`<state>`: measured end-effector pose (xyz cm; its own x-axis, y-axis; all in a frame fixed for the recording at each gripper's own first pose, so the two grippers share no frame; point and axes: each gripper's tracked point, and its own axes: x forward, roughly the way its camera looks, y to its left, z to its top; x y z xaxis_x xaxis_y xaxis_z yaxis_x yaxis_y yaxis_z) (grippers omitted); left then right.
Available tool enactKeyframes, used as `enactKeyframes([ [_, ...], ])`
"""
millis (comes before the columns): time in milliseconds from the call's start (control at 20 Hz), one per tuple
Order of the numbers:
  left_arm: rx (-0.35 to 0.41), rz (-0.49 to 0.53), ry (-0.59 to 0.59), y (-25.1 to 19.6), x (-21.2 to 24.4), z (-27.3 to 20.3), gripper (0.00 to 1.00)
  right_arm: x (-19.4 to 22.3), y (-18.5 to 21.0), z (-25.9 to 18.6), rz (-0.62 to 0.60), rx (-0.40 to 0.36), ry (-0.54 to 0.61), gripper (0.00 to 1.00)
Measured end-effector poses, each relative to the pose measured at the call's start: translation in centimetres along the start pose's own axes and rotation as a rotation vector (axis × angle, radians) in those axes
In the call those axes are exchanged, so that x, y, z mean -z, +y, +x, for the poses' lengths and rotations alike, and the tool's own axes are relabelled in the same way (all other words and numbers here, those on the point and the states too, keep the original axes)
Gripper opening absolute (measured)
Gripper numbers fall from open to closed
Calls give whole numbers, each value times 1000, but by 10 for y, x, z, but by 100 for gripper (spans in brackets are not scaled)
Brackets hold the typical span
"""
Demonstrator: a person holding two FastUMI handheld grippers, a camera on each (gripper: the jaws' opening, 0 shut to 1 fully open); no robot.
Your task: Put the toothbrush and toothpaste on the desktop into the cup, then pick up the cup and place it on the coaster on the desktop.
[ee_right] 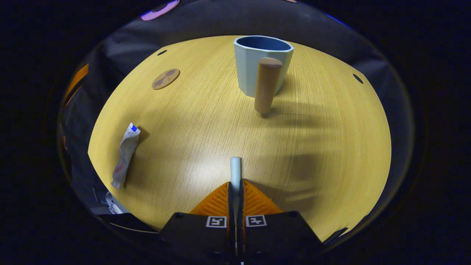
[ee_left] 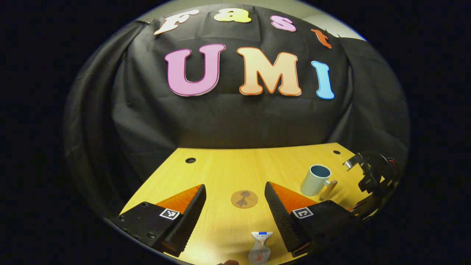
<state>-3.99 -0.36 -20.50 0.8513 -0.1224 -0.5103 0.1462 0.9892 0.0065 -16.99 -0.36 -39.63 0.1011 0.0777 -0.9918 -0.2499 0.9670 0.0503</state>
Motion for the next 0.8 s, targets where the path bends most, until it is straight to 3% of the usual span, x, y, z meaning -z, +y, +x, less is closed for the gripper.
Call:
enactKeyframes([
  [450, 112, 59, 282, -31, 88, 4, 95, -2, 1, 0, 4, -6, -20, 5],
  [800, 127, 99, 461, -35, 143, -2, 95, -5, 3, 1, -3, -11, -35, 5],
])
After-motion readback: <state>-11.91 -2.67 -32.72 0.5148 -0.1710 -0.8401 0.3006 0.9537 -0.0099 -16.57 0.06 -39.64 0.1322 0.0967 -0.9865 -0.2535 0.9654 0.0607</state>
